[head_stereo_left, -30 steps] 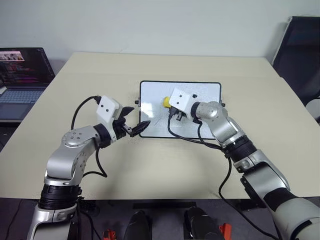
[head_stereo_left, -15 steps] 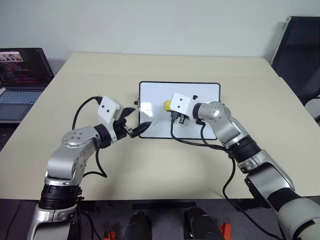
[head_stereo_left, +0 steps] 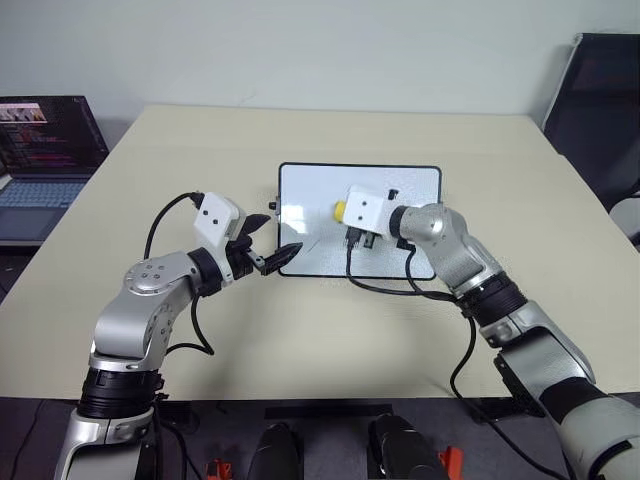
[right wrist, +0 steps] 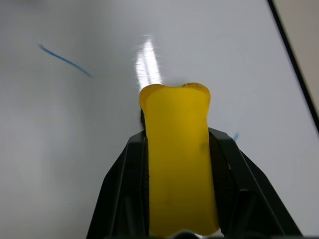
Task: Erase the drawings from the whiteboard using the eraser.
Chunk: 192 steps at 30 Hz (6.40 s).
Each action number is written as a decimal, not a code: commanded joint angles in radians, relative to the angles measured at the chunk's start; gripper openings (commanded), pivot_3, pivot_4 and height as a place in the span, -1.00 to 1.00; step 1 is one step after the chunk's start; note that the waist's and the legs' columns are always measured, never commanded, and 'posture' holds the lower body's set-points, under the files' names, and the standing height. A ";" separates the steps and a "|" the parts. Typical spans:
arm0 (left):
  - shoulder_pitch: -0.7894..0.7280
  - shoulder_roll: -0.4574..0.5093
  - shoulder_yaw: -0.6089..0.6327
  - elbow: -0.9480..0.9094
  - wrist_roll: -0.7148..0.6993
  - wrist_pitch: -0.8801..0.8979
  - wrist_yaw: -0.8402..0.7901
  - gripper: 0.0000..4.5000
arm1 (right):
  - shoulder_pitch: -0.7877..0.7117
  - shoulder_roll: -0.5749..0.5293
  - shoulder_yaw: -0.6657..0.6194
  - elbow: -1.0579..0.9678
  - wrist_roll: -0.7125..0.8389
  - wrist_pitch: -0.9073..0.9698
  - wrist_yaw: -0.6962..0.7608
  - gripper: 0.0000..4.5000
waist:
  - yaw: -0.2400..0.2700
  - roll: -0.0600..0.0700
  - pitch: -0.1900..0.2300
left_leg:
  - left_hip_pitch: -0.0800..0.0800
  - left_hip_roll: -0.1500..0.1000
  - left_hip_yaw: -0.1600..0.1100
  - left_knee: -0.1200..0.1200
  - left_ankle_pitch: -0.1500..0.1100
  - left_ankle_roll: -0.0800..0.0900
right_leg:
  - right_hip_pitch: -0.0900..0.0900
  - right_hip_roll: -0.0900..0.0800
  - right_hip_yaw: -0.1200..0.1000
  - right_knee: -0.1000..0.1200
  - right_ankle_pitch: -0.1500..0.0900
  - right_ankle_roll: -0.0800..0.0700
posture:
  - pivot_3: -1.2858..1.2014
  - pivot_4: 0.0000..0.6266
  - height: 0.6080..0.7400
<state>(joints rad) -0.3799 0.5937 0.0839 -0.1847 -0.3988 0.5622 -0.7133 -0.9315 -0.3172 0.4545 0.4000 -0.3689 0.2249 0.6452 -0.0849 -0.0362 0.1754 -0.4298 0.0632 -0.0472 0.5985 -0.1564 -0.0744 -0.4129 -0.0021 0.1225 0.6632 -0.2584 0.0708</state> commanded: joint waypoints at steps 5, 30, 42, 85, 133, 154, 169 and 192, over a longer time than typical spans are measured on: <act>-0.020 0.008 0.011 -0.010 -0.008 -0.018 -0.017 1.00 | -0.035 -0.034 -0.048 0.103 -0.015 0.041 -0.069 -0.45 | 0.003 0.000 0.000 | 0.000 -0.001 0.000 0.001 0.000 0.000 | 0.001 -0.001 0.000 -0.001 0.001 -0.001 | 0.03 -0.52 1.00; -0.032 0.009 0.010 -0.007 -0.008 -0.016 -0.025 1.00 | 0.020 -0.075 0.007 0.032 -0.028 0.071 0.079 -0.45 | -0.001 -0.001 0.000 | 0.003 -0.001 0.001 0.002 0.000 0.000 | 0.004 -0.001 0.001 -0.003 0.001 -0.001 | 0.03 -0.52 1.00; -0.031 0.008 0.009 -0.009 -0.010 -0.015 -0.027 1.00 | -0.050 -0.081 -0.045 0.112 -0.055 0.012 -0.073 -0.46 | -0.002 -0.001 0.000 | 0.004 -0.001 0.001 -0.001 0.000 0.000 | 0.002 -0.001 0.001 -0.004 0.001 -0.001 | 0.03 -0.52 1.00; 0.298 0.134 0.221 -0.076 -0.074 -0.091 -0.094 1.00 | 0.631 -0.070 -0.218 -0.886 0.397 0.374 0.008 -0.46 | 0.002 -0.001 0.002 | -0.005 0.001 0.003 -0.007 -0.002 -0.003 | -0.009 -0.002 0.001 -0.004 -0.005 -0.003 | 0.03 -0.52 1.00; 0.281 0.147 0.156 -0.085 -0.055 -0.078 -0.109 1.00 | 0.161 0.083 0.093 -0.159 -0.083 0.112 -0.137 -0.46 | 0.001 -0.004 0.000 | -0.002 0.002 0.003 -0.005 -0.001 -0.003 | -0.007 -0.001 0.000 0.001 -0.004 -0.004 | 0.03 -0.52 1.00; 0.282 0.137 0.143 -0.073 -0.062 -0.093 -0.127 1.00 | 0.100 -0.094 -0.143 -0.063 -0.064 0.135 -0.202 -0.46 | 0.002 -0.006 -0.001 | -0.001 0.000 0.004 -0.001 0.000 -0.002 | -0.007 -0.004 0.001 -0.003 -0.003 -0.005 | 0.03 -0.52 1.00; 0.240 0.124 0.128 -0.077 -0.074 -0.082 -0.139 1.00 | 0.243 -0.011 -0.100 -0.264 -0.034 0.180 -0.101 -0.46 | -0.004 -0.007 -0.001 | 0.003 0.001 0.005 -0.004 0.000 -0.001 | -0.002 -0.002 0.001 0.001 -0.003 -0.004 | 0.03 -0.52 1.00; -0.210 -0.007 -0.212 0.078 -0.009 -0.177 -0.321 1.00 | 0.678 -0.002 -0.616 -1.068 0.247 0.847 -0.174 -0.46 | 0.021 -0.004 0.000 | -0.004 0.000 0.003 -0.004 0.000 -0.002 | -0.006 -0.001 0.000 0.000 -0.006 -0.002 | 0.03 -0.52 1.00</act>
<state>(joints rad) -0.5515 0.6023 -0.1025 -0.1268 -0.4328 0.4304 -1.0132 -0.2560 -0.3094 -0.1212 -0.6567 -0.1258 1.0741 0.5058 -0.0636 -0.0404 0.1757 -0.4340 0.0635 -0.0439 0.5943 -0.1567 -0.0765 -0.4193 -0.0033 0.1230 0.6632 -0.2642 0.0684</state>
